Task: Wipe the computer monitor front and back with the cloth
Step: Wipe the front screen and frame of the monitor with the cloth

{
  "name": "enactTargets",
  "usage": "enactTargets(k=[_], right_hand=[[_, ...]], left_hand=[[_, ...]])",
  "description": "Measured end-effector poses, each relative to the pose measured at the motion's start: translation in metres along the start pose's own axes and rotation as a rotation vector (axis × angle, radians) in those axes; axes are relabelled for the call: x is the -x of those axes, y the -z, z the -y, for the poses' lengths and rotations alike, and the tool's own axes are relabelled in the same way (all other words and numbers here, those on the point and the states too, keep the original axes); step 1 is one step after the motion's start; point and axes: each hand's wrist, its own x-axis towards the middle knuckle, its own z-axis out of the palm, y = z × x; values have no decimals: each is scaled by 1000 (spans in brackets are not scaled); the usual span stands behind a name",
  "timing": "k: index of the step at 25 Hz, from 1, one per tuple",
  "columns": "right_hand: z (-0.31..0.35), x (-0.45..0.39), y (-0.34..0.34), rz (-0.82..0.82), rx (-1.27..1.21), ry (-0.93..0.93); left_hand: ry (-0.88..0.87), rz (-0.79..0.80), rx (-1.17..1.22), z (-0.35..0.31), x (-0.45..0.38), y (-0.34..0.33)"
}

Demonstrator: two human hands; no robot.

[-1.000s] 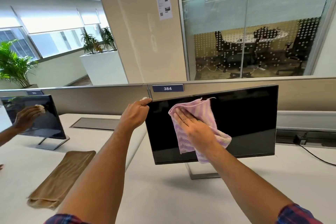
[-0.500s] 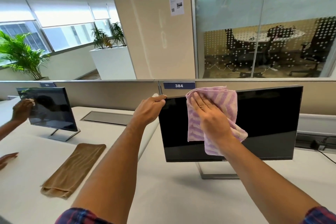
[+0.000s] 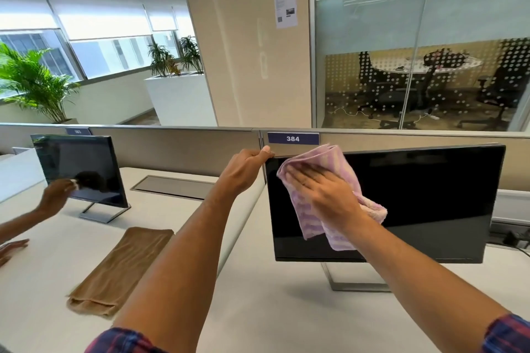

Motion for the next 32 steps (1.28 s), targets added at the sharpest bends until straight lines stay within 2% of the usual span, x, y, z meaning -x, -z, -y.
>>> enactTargets(k=[2, 5, 6, 9, 10, 13, 17, 21, 26, 30, 32], right_hand=[[9, -6, -3, -31, -25, -129], [25, -6, -19, 37, 52, 100], [22, -10, -19, 29, 47, 125], [20, -25, -13, 4, -27, -66], [25, -25, -18, 7, -26, -80], [37, -18, -30, 3, 59, 49], [44, -22, -26, -40, -1, -166], [64, -9, -34, 60, 134, 59], [52, -27, -29, -87, 83, -108], [68, -14, -40, 7, 87, 60], [60, -20, -36, -33, 86, 13]], left_hand=[[2, -14, 61, 6, -1, -3], [16, -11, 106, 9, -2, 0], [9, -3, 109, 10, -1, 1], [-1, -1, 135, 11, 1, 0], [-2, -3, 135, 12, 1, -1], [-8, -19, 127, 15, 1, -3], [-19, -45, 75, 13, 5, -8], [-17, -70, 57, 9, 9, -14], [-35, -108, 31, 10, 8, -16], [-40, -118, -35, 10, 11, -20], [-43, -128, -51, 8, 11, -21]])
